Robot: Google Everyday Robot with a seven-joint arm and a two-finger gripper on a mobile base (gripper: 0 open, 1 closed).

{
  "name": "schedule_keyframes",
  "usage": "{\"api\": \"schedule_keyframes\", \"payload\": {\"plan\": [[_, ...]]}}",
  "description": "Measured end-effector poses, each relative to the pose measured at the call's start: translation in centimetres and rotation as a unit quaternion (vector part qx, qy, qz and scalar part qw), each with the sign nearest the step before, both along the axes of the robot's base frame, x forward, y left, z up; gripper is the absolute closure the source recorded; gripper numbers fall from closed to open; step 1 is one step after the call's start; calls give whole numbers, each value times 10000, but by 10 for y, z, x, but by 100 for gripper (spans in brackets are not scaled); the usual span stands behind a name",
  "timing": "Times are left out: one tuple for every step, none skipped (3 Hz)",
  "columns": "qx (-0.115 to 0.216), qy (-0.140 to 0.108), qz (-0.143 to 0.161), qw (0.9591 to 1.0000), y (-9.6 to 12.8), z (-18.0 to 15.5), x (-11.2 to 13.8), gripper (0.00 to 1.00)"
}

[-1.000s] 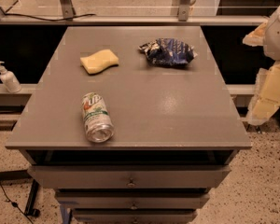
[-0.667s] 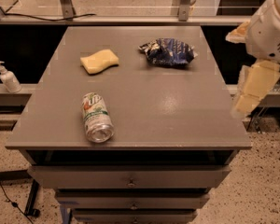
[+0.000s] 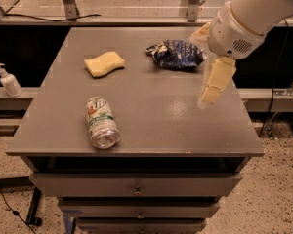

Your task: Pick sponge

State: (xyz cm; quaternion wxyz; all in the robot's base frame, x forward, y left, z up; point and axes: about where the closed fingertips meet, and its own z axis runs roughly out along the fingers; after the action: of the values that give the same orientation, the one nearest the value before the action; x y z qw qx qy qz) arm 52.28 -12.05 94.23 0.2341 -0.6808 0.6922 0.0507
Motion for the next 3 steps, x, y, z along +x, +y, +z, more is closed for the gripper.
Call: {"api": "schedule_keyframes", "payload": {"plan": [[430, -65, 398, 9983, 44, 5, 30, 0], [430, -65, 399, 9983, 44, 5, 30, 0], [573, -173, 342, 9976, 45, 7, 39, 0]]}}
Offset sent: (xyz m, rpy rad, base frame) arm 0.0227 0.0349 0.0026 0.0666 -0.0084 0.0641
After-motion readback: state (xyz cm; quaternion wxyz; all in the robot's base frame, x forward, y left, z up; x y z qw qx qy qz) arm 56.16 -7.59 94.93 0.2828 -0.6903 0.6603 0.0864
